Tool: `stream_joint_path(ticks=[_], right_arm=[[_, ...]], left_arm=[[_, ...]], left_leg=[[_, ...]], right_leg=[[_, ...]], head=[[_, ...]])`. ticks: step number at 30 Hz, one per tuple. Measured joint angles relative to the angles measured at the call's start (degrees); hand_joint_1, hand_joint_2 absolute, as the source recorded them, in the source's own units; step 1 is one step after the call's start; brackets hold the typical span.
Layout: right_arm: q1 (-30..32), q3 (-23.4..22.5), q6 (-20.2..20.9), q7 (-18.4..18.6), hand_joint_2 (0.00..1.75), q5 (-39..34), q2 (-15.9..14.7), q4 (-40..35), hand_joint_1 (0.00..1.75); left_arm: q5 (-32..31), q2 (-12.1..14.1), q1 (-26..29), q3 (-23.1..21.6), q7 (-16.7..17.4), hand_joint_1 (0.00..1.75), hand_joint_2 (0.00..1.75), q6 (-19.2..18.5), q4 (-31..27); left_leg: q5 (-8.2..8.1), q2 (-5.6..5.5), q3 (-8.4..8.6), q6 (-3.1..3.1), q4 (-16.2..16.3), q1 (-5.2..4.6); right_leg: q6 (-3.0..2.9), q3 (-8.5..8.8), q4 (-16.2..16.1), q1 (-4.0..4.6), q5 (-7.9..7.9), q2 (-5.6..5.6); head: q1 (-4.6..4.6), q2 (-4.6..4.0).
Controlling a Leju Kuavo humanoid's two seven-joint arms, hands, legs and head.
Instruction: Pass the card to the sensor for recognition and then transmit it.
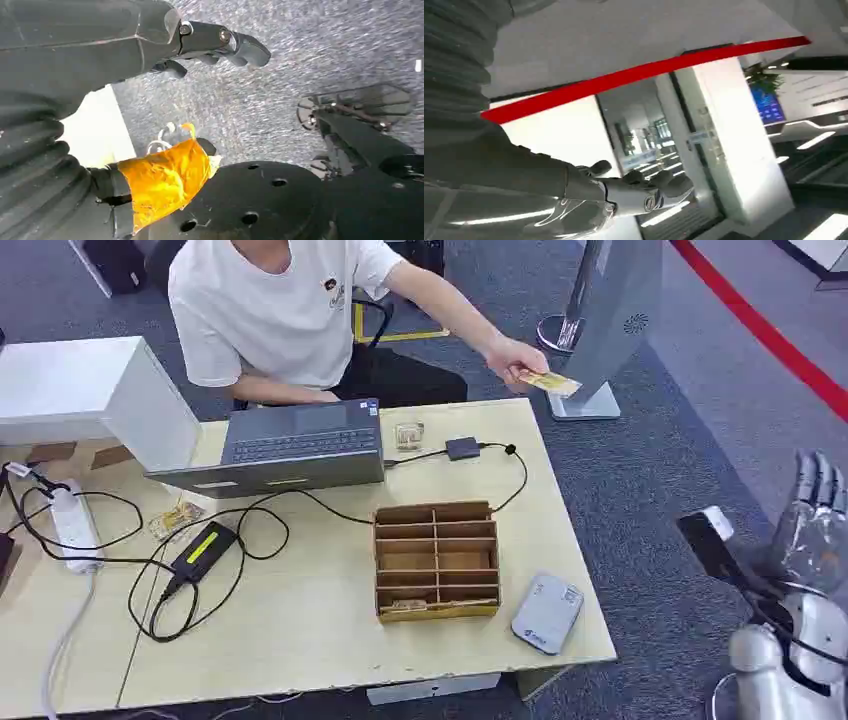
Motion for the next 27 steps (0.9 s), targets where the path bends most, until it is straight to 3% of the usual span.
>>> stream_joint_path(ticks=[15,27], right_arm=[[-19.8,21.4,3.4,5.8,1.75,5.6,-0.4,8.8,0.0],[-33.4,38.6,5.3,10.3,1.75,10.4,1.4,17.2,0.0]], left_arm=[[-3.6,0.5,0.0,-2.0,-6.2,0.0,1.75,-3.4,0.0],[-4.8,0.6,-0.1,-2.7,-8.5,0.0,1.75,-9.7,0.3]], left_leg=[[0.07,-0.05,0.01,-0.03,0.0,0.01],[0.13,-0.03,0.03,-0.09,0.0,0.01]], right_leg=[[-0.04,-0.02,0.1,0.01,0.03,-0.02],[-0.11,-0.16,0.1,0.01,0.07,0.03]], head=[[0.0,-0.02],[0.0,-0.02]])
